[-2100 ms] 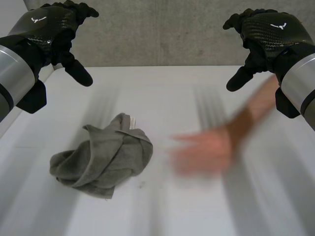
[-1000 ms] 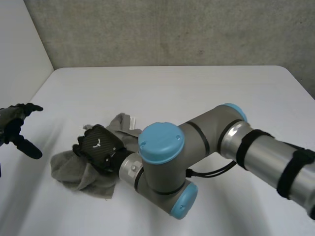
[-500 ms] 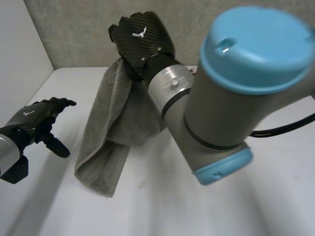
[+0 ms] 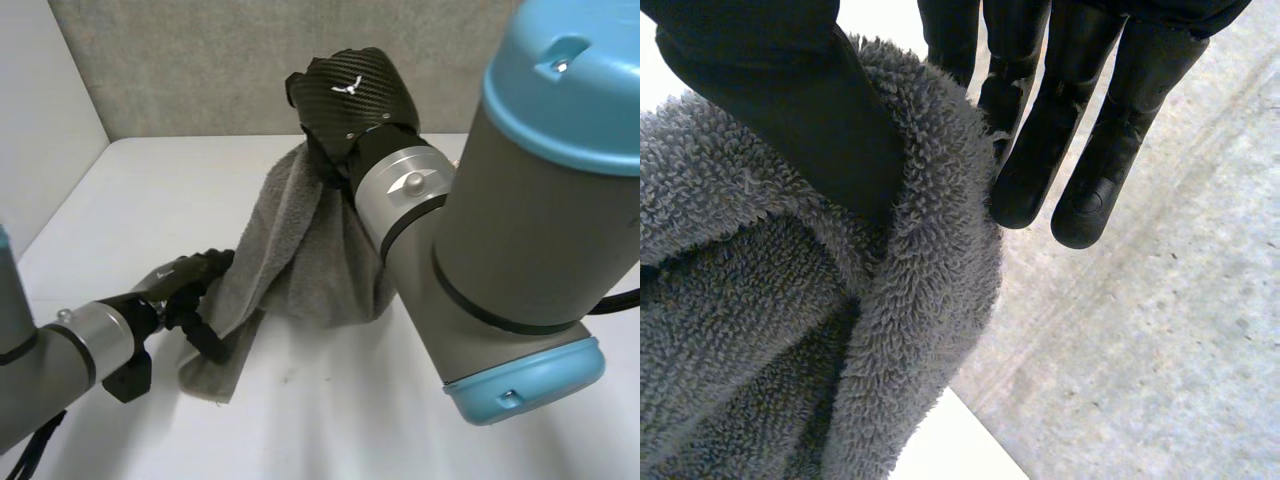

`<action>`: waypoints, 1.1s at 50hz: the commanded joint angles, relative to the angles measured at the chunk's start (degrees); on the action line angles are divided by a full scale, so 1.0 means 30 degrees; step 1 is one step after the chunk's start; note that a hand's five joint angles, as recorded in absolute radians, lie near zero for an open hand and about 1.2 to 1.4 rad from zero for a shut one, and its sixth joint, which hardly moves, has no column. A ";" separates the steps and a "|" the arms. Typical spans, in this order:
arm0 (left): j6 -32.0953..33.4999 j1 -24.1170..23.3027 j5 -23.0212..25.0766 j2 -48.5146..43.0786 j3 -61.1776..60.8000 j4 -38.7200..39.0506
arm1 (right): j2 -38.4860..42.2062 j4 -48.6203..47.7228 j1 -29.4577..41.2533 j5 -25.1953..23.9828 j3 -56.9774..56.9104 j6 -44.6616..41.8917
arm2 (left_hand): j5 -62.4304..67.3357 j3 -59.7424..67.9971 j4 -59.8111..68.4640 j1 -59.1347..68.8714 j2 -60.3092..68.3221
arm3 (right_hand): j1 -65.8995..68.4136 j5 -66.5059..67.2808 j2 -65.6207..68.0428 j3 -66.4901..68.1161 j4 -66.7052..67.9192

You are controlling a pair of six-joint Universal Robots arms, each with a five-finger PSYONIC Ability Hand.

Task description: Fold the laundry

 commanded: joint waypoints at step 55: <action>0.8208 -0.2297 -0.5699 -0.3739 1.7600 0.6368 | -0.0244 -1.1299 -0.5813 0.1654 -0.1041 -0.6601 | 2.2747 2.3474 2.3442 2.3239 2.3468 | 0.8740 0.4740 0.4292 0.4066 0.3961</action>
